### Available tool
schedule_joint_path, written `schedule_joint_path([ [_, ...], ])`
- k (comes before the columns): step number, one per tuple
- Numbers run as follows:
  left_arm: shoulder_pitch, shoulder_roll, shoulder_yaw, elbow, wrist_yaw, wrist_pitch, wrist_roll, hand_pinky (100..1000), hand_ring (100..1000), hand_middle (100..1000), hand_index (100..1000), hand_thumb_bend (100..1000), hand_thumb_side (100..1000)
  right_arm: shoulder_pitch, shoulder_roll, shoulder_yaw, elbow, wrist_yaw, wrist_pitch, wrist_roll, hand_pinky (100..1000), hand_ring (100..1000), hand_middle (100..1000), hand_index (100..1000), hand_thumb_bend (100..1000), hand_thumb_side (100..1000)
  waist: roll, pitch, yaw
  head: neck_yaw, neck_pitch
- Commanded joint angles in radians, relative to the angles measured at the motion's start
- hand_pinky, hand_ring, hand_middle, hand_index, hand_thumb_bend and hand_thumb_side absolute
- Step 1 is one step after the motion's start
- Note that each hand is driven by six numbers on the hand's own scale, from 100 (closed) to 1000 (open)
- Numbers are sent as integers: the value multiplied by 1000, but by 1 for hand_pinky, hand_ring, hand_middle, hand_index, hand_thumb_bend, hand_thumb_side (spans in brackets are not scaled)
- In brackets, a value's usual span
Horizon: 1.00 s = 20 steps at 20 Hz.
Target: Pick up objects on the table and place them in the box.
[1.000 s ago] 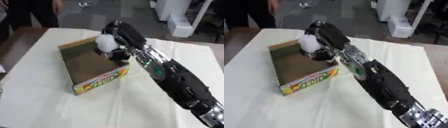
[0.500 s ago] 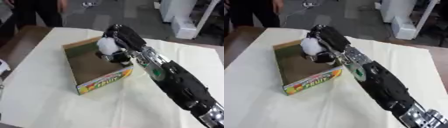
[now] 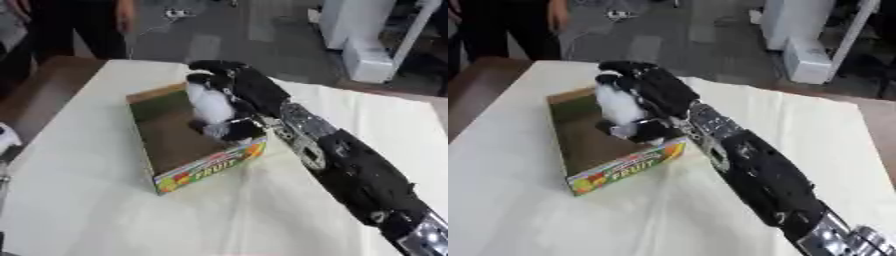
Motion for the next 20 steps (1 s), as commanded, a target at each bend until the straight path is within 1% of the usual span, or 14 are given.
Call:
schedule_joint_path([
  [1,-21,6,-1,-17,5,-3,0,738,684,775,838,256,726,-13,-5,-15,7,-8,-13,-22,760,865,913,917,468,888,4,-11,1,10,-13],
  [7,-21,6,-1,-17,6,-4,-1,739,684,774,838,256,726,-14,-8,-17,13,-13,-18,-40,796,872,916,918,457,912,5,-13,-1,13,-15],
  [14,-19,7,-1,-17,6,-5,-1,738,684,774,838,256,725,-12,-12,-16,7,-19,-14,-49,799,868,913,919,456,915,6,-14,-3,15,-15],
  [17,-12,10,-2,-17,5,-3,-3,736,683,774,838,254,726,3,-22,-14,-18,-43,-7,-55,787,853,907,912,439,916,7,-17,-9,18,-16],
  [18,-10,11,-3,-17,5,-3,-4,735,682,774,838,254,725,10,-27,-12,-32,-58,-4,-55,786,851,906,911,434,995,7,-18,-11,19,-17],
  [19,-7,13,-3,-17,6,-3,-5,735,682,774,838,253,725,20,-33,-10,-49,-77,-1,-55,782,841,898,907,433,922,8,-19,-14,21,-18],
  [20,-4,15,-3,-17,5,-3,-6,734,682,774,838,253,725,32,-39,-7,-72,-105,-1,-55,779,838,896,906,432,922,9,-21,-16,24,-18],
])
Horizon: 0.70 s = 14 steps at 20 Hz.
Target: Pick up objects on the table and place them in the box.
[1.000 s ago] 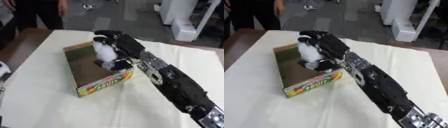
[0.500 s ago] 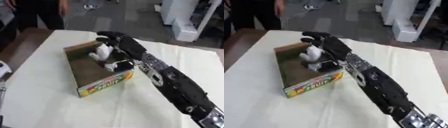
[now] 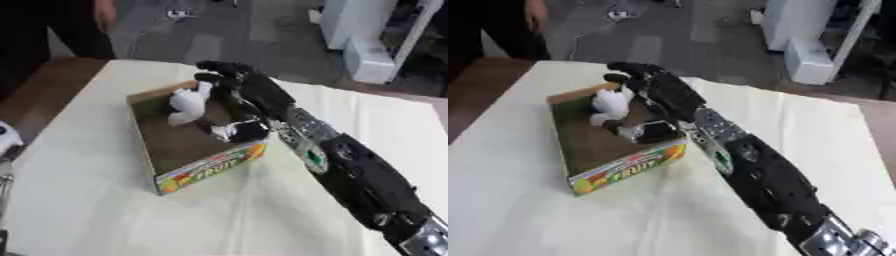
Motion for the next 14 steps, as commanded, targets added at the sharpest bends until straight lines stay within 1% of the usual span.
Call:
schedule_joint_path([
  [1,-2,17,0,-17,3,-2,-4,732,680,774,838,252,725,15,-39,-3,-78,-82,11,-2,760,815,879,895,419,922,11,-20,-6,14,-18],
  [2,1,19,0,-17,2,-1,-4,732,680,774,838,252,725,26,-48,-2,-105,-122,20,0,764,819,882,897,421,922,12,-21,-8,16,-18],
  [3,4,20,0,-17,1,1,-4,731,680,774,838,251,725,37,-55,-2,-133,-168,31,1,717,779,854,881,396,927,13,-23,-11,20,-18],
  [4,7,22,1,-17,0,1,-4,731,680,774,838,252,725,47,-66,1,-161,-220,43,4,739,797,868,888,406,926,13,-24,-13,21,-17],
  [5,9,23,1,-17,-1,2,-4,730,679,774,837,250,725,55,-74,2,-186,-265,55,9,685,738,821,859,373,929,14,-25,-15,23,-17],
  [6,15,27,2,-17,-3,2,-3,731,679,774,837,251,725,72,-92,2,-224,-349,69,1,699,756,835,869,381,930,15,-28,-20,26,-15],
  [7,19,29,3,-17,-4,3,-3,728,678,774,838,248,725,85,-112,3,-260,-425,83,-2,644,693,789,836,338,929,16,-29,-24,28,-15],
  [8,23,32,3,-17,-5,4,-2,728,678,774,838,248,725,102,-137,1,-302,-510,97,-10,644,693,789,836,338,929,16,-31,-27,30,-15],
  [9,27,35,3,-17,-7,5,-2,726,677,774,837,246,725,124,-168,-6,-352,-594,110,-23,606,652,758,812,293,931,17,-33,-32,32,-14],
  [10,32,38,3,-17,-8,6,-2,727,677,774,837,246,725,151,-201,-17,-408,-675,121,-43,612,659,764,816,301,931,17,-35,-35,33,-14],
  [11,36,41,3,-17,-10,6,-3,724,675,774,838,246,725,180,-234,-33,-461,-727,144,-66,585,627,739,796,273,1000,17,-36,-39,36,-15],
  [12,39,44,3,-17,-11,7,-3,723,675,774,838,245,725,218,-261,-48,-528,-791,152,-94,582,624,734,794,255,938,17,-37,-42,40,-16],
  [14,46,49,4,-17,-14,8,-3,722,674,774,837,245,725,300,-297,-87,-648,-886,167,-145,574,614,725,788,244,936,17,-37,-50,52,-21],
])
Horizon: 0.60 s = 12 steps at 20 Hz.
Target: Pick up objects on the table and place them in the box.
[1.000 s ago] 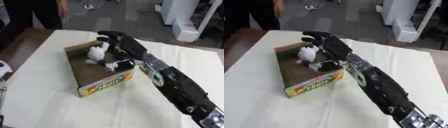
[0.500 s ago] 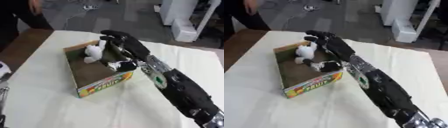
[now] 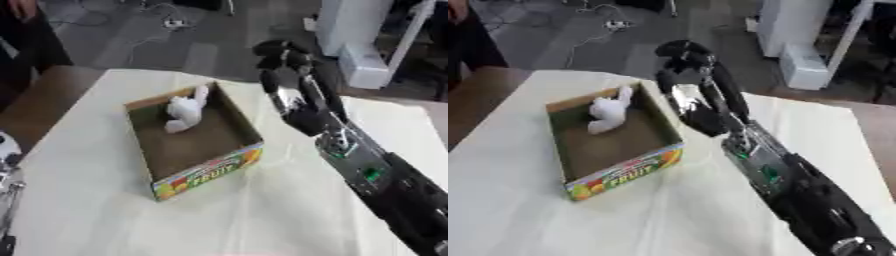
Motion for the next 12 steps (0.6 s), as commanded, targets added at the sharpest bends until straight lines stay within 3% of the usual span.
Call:
schedule_joint_path([
  [1,-2,25,5,-17,-9,2,1,721,674,774,837,243,725,79,-75,-70,-196,-149,24,-75,569,607,717,782,231,937,8,-16,-8,26,-18],
  [4,6,33,8,-17,-15,1,2,720,673,774,836,242,725,189,-56,-128,-260,-187,-15,-148,566,598,706,776,212,936,12,-15,-23,45,-24],
  [5,9,35,9,-17,-18,0,3,719,672,774,835,246,719,219,-45,-140,-265,-186,-39,-168,564,596,702,774,251,1000,13,-14,-28,49,-25],
  [6,12,38,10,-17,-21,0,4,718,672,774,835,239,725,257,-31,-154,-267,-180,-70,-190,563,595,700,774,201,938,14,-12,-34,54,-25],
  [10,23,48,5,-17,-30,-1,1,712,658,755,829,230,727,374,47,-204,-269,-136,-180,-274,547,579,681,766,161,937,21,-6,-59,80,-25],
  [12,32,53,-5,-17,-34,-4,-11,706,644,750,829,222,729,394,90,-232,-269,-112,-220,-330,523,566,658,752,128,938,27,-3,-73,102,-23],
])
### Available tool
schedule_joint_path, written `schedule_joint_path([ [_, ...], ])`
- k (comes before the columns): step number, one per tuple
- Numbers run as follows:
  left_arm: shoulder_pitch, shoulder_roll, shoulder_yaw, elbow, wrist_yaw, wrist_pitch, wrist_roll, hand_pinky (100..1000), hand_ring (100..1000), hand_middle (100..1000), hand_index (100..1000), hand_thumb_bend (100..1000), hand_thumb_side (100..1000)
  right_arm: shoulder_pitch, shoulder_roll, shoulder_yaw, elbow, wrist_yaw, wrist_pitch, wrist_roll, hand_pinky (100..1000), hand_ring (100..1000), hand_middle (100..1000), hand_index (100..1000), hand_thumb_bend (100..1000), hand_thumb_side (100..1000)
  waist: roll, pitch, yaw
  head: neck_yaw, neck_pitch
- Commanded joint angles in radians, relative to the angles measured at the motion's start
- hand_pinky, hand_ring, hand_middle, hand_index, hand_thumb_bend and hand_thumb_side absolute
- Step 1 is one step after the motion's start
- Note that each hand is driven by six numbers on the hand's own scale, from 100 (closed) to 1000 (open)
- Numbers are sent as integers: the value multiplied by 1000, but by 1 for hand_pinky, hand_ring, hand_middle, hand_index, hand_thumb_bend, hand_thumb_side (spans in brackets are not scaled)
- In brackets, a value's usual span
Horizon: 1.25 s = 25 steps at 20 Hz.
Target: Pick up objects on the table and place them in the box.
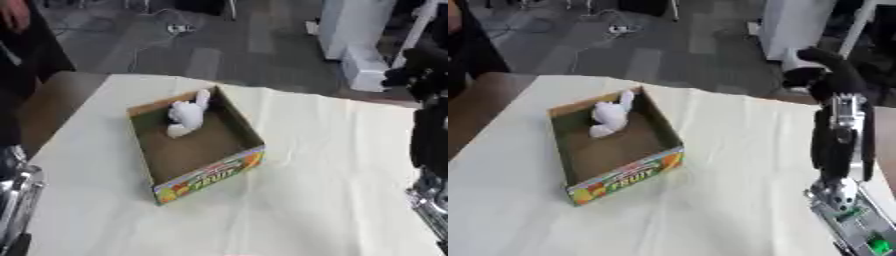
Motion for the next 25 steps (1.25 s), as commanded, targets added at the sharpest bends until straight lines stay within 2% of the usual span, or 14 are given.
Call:
schedule_joint_path([
  [1,4,31,-11,-17,-15,-6,-19,705,640,748,828,219,731,5,43,-48,-19,38,-72,-85,522,569,659,753,124,937,9,-7,-12,34,-8],
  [4,17,40,-33,-17,-20,-8,-61,692,627,747,837,201,743,-8,66,-70,-19,85,-125,-143,509,567,649,747,100,936,17,-8,-30,42,7],
  [7,18,45,-52,-17,-16,-4,-113,684,621,747,850,189,756,-17,81,-78,-19,106,-148,-188,504,561,643,743,100,933,20,-8,-41,50,19],
  [12,-8,42,-80,-17,27,18,-205,684,627,756,898,176,759,-8,84,-76,-19,111,-155,-216,502,554,639,741,100,929,19,-15,-41,51,47],
  [18,-84,54,-79,-17,95,17,-264,709,648,770,911,182,750,8,78,-72,-19,109,-151,-221,506,554,641,743,100,929,21,-23,-33,63,66],
  [23,-110,63,-71,-17,120,21,-304,716,658,791,909,140,731,13,76,-71,-19,108,-147,-218,508,555,642,743,100,929,22,-24,-29,79,67],
  [25,-105,62,-56,-17,110,-2,-318,738,667,801,894,134,714,12,76,-72,-19,108,-147,-219,508,555,642,743,100,928,22,-23,-29,94,51],
])
